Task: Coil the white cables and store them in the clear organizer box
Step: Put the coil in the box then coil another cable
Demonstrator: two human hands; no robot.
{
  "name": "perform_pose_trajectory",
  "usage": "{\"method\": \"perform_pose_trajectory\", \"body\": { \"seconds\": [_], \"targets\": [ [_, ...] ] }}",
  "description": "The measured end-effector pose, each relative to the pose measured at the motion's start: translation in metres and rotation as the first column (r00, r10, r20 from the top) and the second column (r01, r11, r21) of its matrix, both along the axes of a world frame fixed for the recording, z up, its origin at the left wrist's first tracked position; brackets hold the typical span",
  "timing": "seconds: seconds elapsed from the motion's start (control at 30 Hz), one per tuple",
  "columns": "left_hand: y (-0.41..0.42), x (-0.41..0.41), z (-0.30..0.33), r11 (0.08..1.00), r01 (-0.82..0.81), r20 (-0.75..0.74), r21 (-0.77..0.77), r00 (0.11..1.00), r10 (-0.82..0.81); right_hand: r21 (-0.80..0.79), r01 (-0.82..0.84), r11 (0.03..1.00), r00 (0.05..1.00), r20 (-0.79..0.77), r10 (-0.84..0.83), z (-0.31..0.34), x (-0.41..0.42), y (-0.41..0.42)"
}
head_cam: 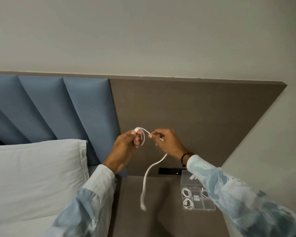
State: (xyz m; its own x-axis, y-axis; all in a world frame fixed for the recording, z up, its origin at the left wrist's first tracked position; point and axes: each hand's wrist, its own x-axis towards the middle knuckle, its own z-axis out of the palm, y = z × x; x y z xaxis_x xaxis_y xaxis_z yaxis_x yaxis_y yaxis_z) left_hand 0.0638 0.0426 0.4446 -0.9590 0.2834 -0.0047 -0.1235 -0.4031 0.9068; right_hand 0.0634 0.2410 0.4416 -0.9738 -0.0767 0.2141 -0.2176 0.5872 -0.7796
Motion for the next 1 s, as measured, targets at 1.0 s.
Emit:
{"method": "perform_pose_trajectory", "body": {
  "seconds": [1.0],
  "targets": [
    [-0.065, -0.002, -0.038, 0.827, 0.122, 0.318, 0.549, 0.885, -0.341, -0.174, 0.173, 0.969, 0.848, 0.527, -0.057, 0.020, -0.006, 0.062]
  ]
}}
